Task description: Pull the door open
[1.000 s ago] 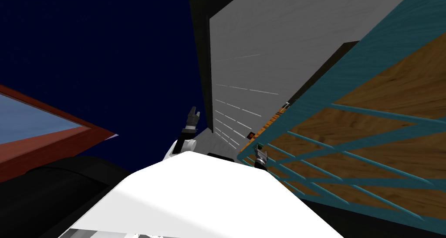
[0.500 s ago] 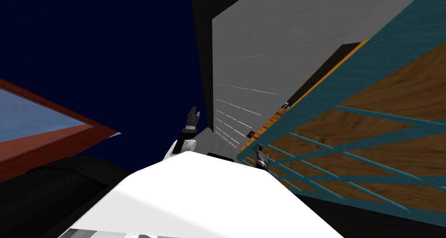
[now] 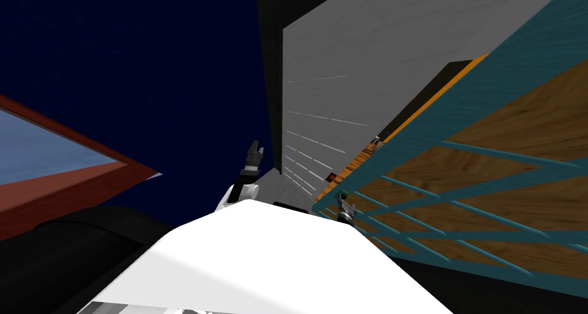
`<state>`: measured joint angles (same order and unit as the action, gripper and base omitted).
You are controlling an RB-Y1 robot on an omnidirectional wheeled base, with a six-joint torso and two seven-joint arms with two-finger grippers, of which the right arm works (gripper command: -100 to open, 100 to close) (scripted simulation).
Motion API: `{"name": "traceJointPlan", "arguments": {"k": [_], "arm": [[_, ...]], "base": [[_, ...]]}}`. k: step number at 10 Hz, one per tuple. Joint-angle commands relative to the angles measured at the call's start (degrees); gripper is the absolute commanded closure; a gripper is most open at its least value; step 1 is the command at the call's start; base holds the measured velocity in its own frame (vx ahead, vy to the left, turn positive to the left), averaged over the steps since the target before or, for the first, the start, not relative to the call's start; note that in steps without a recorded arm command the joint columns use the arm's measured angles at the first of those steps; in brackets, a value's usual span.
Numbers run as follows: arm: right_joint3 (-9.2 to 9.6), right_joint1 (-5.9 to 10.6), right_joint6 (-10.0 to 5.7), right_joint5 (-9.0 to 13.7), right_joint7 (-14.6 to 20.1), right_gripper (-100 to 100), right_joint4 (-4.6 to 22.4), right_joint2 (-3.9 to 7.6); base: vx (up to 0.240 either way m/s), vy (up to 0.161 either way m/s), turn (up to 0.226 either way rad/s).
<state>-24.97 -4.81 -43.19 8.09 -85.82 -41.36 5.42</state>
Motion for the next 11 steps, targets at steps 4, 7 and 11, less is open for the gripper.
{"name": "traceJointPlan", "arguments": {"k": [4, 7, 11], "arm": [[-1.28, -2.71, 1.90, 1.1, -0.2, 100, -0.8, 0.27], [-1.49, -3.18, 2.43, 1.8, 0.0, 100, -3.6, 0.35], [-1.49, -3.18, 2.43, 1.8, 0.0, 100, -2.9, 0.35]], "base": [[-0.013, -0.002, -0.004], [-0.042, 0.026, -0.007], [0.006, -0.005, -0.009]]}}
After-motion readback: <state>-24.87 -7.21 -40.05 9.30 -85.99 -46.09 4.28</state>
